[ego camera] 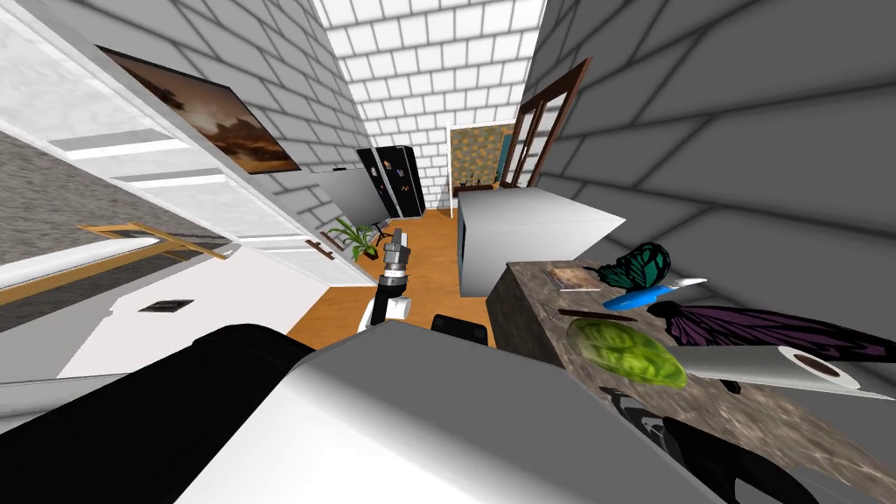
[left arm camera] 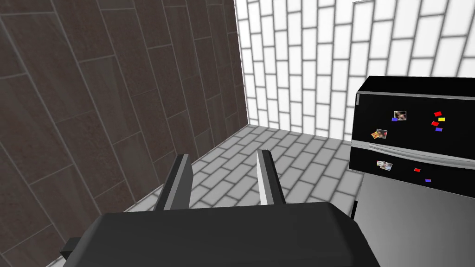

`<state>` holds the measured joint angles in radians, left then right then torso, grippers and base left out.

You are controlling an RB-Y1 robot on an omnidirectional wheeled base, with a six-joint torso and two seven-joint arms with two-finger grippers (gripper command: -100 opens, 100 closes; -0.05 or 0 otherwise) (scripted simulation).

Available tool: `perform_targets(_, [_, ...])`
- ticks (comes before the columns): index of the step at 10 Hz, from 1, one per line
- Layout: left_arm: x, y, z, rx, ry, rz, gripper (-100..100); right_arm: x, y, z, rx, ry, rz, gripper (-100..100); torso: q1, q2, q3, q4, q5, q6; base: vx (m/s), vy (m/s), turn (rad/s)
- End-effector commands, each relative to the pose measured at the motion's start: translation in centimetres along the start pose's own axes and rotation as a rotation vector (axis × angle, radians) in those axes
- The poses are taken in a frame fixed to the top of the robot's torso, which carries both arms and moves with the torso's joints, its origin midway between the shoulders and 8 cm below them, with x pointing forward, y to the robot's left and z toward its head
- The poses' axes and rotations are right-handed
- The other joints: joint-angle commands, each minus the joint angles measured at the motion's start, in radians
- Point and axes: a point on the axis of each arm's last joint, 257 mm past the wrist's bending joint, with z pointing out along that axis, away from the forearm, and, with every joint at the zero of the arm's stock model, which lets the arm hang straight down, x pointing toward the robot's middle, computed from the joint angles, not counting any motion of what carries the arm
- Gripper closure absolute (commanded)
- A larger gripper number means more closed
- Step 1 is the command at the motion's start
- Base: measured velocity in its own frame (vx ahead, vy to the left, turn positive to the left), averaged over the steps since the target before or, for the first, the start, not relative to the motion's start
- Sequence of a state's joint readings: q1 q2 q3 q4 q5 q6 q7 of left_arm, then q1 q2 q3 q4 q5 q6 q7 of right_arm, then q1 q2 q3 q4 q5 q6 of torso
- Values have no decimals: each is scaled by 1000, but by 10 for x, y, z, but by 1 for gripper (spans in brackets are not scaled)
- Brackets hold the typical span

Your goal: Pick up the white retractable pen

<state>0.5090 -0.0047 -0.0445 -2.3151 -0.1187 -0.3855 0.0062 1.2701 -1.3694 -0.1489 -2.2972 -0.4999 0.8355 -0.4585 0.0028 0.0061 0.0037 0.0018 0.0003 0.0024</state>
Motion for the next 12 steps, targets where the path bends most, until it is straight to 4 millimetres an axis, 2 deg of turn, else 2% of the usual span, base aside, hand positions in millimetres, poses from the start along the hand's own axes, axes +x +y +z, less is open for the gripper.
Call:
perform_targets(1, [0, 0, 0, 0, 0, 0, 0, -7, -4, 5, 11, -1, 44, -100, 0, 0, 0, 0, 0, 0, -128, 42, 295])
perform_targets(4, [0, 0, 0, 0, 0, 0, 0, -21, -12, 16, 28, -4, 125, -100, 0, -2, -1, 0, -2, 1, -109, 42, 259])
perform_targets(5, [0, 0, 0, 0, 0, 0, 0, -19, -10, 14, 28, -6, 106, -100, -2, -2, -1, 0, -4, -1, -57, 16, 57])
perform_targets(6, [0, 0, 0, 0, 0, 0, 0, -20, -10, 15, 28, -7, 109, 100, -4, -4, -2, 0, -5, 0, -9, 4, -14])
perform_targets(10, [0, 0, 0, 0, 0, 0, 0, -20, -10, 15, 29, -7, 109, 100, -6, -9, -5, -2, -5, 0, -1, 0, -1])
perform_targets(11, [0, 0, 0, 0, 0, 0, 0, -20, -10, 15, 29, -7, 110, 0, -6, -9, -5, -2, -5, 0, 0, 0, 0])
perform_targets(12, [0, 0, 0, 0, 0, 0, 0, -12, -7, 9, 17, -2, 70, 100, -6, -9, -5, -2, -5, 0, 82, -32, -306])
